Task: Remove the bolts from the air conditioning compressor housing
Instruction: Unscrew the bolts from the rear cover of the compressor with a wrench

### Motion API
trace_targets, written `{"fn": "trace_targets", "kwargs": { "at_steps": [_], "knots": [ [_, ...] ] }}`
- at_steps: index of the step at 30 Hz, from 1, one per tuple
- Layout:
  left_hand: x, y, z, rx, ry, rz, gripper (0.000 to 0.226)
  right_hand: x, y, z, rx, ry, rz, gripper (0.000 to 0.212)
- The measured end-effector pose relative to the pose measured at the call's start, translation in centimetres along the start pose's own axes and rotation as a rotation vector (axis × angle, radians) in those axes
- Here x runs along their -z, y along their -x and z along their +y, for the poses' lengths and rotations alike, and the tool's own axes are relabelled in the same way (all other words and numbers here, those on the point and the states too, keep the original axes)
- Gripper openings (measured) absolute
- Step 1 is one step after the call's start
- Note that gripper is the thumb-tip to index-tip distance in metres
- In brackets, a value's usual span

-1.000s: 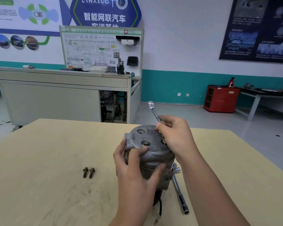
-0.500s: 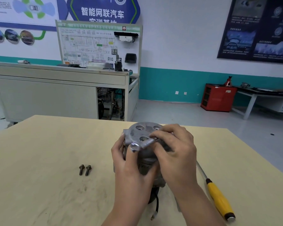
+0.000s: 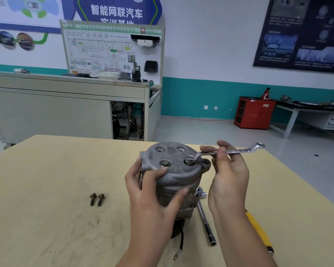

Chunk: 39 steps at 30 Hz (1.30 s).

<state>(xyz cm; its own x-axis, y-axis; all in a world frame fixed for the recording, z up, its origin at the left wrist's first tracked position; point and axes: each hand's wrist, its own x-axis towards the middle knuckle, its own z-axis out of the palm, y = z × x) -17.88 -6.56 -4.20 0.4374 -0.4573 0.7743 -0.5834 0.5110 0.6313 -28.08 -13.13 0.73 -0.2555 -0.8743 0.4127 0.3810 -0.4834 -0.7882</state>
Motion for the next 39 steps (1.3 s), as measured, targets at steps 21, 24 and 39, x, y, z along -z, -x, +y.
{"fn": "trace_targets", "kwargs": {
  "at_steps": [21, 24, 39],
  "knots": [
    [0.2, 0.3, -0.7, -0.001, -0.025, -0.009, 0.065, -4.7, -1.1, -2.5, 0.042, 0.803, -0.416, 0.01],
    [0.1, 0.4, -0.7, 0.001, -0.021, -0.017, 0.065, -4.2, 0.1, -2.8, 0.195, 0.886, -0.445, 0.011],
    [0.0, 0.2, -0.3, -0.008, -0.008, -0.024, 0.049, 0.6, 2.6, -0.8, 0.271, 0.223, -0.239, 0.017]
  ]
}}
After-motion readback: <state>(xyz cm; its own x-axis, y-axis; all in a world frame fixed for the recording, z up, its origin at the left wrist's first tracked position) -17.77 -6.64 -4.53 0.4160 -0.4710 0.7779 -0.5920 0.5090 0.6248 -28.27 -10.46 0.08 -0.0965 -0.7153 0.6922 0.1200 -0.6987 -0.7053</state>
